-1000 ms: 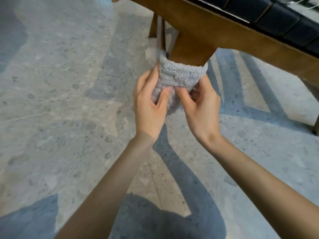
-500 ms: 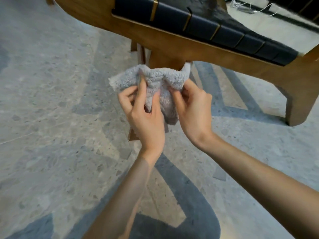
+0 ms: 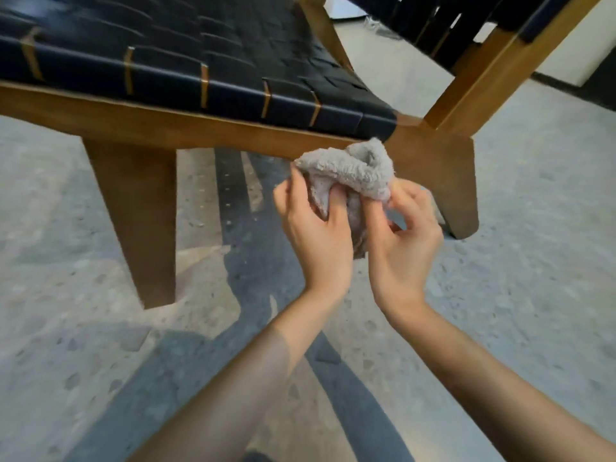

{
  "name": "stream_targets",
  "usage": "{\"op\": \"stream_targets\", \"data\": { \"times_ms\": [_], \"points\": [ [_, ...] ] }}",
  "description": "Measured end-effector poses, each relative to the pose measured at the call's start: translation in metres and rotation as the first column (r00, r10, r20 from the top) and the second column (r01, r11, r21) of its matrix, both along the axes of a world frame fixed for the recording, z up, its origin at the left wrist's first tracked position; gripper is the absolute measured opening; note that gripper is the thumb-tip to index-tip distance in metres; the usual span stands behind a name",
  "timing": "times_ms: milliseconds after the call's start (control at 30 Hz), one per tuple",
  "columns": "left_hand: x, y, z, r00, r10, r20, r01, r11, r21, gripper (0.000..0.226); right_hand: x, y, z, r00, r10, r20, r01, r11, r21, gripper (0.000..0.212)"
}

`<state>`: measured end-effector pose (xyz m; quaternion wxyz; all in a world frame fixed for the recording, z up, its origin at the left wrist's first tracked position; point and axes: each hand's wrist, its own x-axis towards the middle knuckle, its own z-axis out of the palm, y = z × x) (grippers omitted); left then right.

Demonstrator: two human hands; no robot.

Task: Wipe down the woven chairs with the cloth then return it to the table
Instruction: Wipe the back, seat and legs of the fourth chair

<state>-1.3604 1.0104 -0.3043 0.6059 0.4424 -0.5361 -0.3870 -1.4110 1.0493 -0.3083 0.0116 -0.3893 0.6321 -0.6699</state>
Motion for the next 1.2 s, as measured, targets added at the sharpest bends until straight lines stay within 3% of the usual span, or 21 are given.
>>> {"op": "stream_targets", "data": {
  "times_ms": [100,433,667,767,867,1033,1100,1200],
  "points": [
    [-0.034,0.0,0.006,0.998,0.04,-0.053,-0.036,0.997,0.071,0.032,-0.034,0.001,0.007,0.996,-0.089,-0.031,0.088,0.996,-0.029,0.03],
    [-0.114,0.008,-0.012,1.0,-0.007,-0.012,0.01,0.974,0.226,0.031,-0.122,-0.002,0.0,0.991,-0.128,-0.046,0.129,0.992,0.014,0.014],
    [-0.173,0.015,-0.035,0.999,-0.028,-0.043,0.04,0.957,0.287,0.035,-0.178,0.005,-0.013,0.992,-0.12,0.021,0.118,0.989,0.094,0.037],
    [-0.187,0.015,-0.049,0.99,-0.108,-0.087,0.129,0.946,0.299,0.026,-0.2,0.007,-0.024,0.99,-0.107,0.095,0.089,0.98,0.18,0.022],
    [-0.197,0.012,-0.064,0.982,-0.184,-0.028,0.184,0.934,0.305,0.024,-0.212,0.011,-0.037,0.978,-0.094,0.185,0.057,0.979,0.194,0.018],
    [-0.211,0.006,-0.081,0.893,-0.44,0.094,0.343,0.8,0.492,0.02,-0.232,0.022,-0.058,0.93,-0.166,0.329,0.057,0.947,0.317,0.018],
    [-0.211,0.006,-0.081,0.878,-0.471,0.086,0.354,0.759,0.546,0.024,-0.237,0.025,-0.06,0.894,-0.17,0.414,0.018,0.938,0.345,0.018],
    [-0.202,0.009,-0.071,0.903,-0.429,-0.013,0.361,0.742,0.564,0.018,-0.232,0.025,-0.054,0.903,-0.112,0.416,-0.018,0.955,0.296,0.013]
  ]
}}
